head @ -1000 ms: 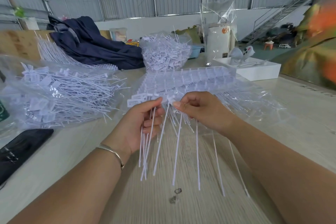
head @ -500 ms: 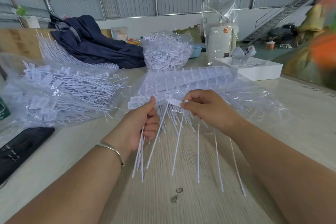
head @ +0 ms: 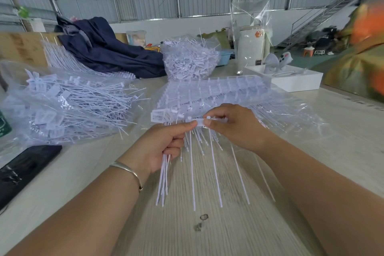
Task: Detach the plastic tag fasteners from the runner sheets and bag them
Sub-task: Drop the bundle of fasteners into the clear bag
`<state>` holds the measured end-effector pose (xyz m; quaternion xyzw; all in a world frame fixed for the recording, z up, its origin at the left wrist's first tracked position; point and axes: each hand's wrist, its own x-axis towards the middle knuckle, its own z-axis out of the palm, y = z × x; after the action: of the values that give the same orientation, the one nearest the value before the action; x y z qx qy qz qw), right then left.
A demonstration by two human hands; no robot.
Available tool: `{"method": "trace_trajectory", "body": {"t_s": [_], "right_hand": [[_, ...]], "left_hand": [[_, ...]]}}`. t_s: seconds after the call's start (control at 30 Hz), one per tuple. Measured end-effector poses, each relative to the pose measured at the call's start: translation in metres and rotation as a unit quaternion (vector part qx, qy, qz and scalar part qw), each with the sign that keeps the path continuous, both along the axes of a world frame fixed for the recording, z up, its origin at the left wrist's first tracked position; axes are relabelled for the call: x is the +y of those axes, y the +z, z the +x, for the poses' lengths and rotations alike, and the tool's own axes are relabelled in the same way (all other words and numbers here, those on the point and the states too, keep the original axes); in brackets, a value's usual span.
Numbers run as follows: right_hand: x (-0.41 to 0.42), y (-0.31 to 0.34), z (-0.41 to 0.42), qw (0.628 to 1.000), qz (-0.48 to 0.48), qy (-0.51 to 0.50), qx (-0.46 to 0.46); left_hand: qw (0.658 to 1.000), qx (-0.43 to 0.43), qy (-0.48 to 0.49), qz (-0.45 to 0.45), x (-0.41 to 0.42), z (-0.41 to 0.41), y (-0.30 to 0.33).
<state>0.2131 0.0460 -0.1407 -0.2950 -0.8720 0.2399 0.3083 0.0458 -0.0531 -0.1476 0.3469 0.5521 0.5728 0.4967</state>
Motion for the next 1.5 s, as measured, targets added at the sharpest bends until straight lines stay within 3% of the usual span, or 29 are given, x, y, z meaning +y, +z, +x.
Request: {"method": "trace_trajectory", "body": {"t_s": [0.4,0.5,0.67,0.8,1.0,1.17,1.33,1.5], "right_hand": [[-0.002,0.006,0.002,0.99,-0.09,0.072,0.079],[-0.002,0.008,0.004,0.988,-0.097,0.059,0.104],[-0.003,0.013,0.007,0.954,-0.175,0.143,0.195],[-0.006,0.01,0.005,0.937,-0.214,0.2,0.192],[-0.011,0.012,0.003,0.933,-0.224,0.188,0.211],[-0.008,0.014,0.003,0.945,-0.174,0.104,0.256],[-0.003,0.012,0.004,0.948,-0.162,0.072,0.263],[-0.002,0.01,0.006,0.956,-0.16,0.089,0.23]], "left_hand": [[0.999,-0.002,0.041,0.031,-0.001,0.003,0.003],[0.999,-0.031,0.02,0.04,-0.004,0.001,0.006],[0.991,-0.119,-0.046,0.044,-0.009,0.003,0.009],[0.978,-0.165,-0.121,0.035,-0.009,0.014,0.003],[0.973,-0.189,-0.124,0.048,-0.007,0.014,0.005],[0.991,-0.11,-0.051,0.057,-0.005,0.009,0.008],[0.998,0.029,-0.056,0.022,-0.007,0.009,0.006],[0.999,0.047,-0.019,-0.005,-0.004,0.007,0.006]]}}
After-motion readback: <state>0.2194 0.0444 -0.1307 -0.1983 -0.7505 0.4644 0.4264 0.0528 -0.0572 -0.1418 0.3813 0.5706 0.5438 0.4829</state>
